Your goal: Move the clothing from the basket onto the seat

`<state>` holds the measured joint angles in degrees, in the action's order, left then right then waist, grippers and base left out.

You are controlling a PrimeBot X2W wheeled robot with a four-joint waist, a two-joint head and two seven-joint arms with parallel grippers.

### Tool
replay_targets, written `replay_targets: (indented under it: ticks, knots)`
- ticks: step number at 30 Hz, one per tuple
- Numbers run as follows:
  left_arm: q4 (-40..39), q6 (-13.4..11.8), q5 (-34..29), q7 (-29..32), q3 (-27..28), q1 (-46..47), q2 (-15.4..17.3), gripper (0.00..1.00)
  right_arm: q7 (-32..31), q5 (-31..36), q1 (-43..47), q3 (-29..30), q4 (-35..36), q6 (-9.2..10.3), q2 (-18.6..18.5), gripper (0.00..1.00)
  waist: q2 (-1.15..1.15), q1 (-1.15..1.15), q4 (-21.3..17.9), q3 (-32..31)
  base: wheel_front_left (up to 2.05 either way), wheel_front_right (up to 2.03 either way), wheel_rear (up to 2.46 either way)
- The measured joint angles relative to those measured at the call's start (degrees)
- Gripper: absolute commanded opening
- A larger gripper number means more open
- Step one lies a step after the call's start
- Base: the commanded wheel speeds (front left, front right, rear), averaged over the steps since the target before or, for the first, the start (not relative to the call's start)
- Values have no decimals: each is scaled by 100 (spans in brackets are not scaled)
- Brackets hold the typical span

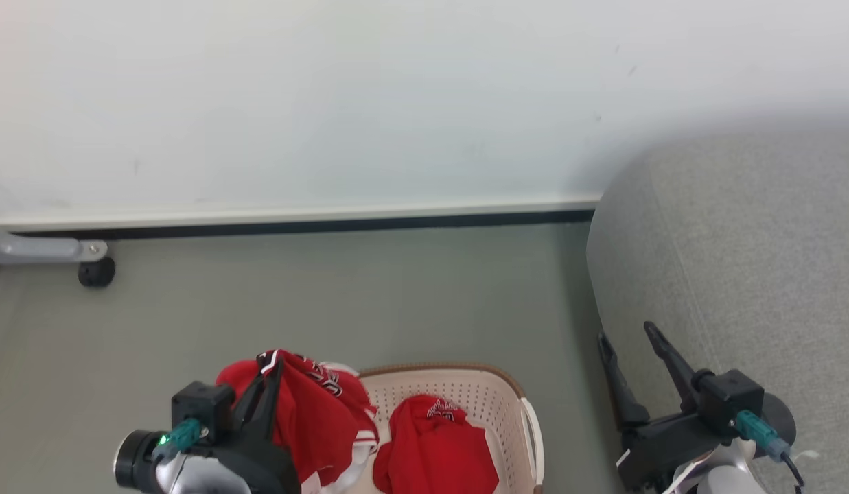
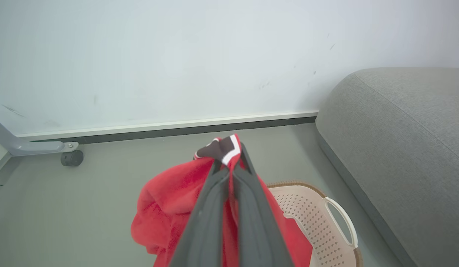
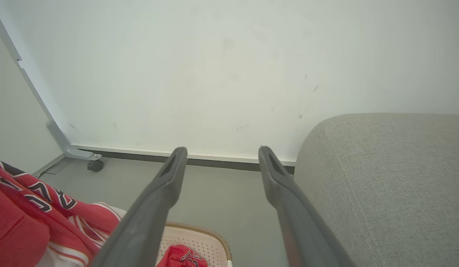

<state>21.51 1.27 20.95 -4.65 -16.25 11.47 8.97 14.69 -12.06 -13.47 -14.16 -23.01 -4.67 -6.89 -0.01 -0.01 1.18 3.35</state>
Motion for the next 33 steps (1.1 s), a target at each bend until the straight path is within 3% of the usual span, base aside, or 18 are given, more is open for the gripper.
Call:
replay_targets:
  ticks: [8, 19, 27, 33]
  knots:
    - [-764, -237, -56, 35, 83, -410, 191, 0, 0, 0, 266, -71, 185, -38, 26, 100, 0, 0, 12, -425, 0, 0, 0]
    - [-1588, -378, -140, 289, 55, -525, 292, 0, 0, 64, 280, -347, 370, -138, 19, 100, 1, 1, -9, -453, 0, 0, 0]
    - [-1947, -366, -292, 578, -108, -421, 349, 0, 0, 193, -133, -1028, 404, -227, 22, 100, 1, 1, -23, -365, 0, 0, 0]
    - [-1980, -219, -342, 793, -316, -27, 341, 0, 0, 189, -621, -1668, 372, -242, 101, 100, 1, 2, -33, -332, 0, 0, 0]
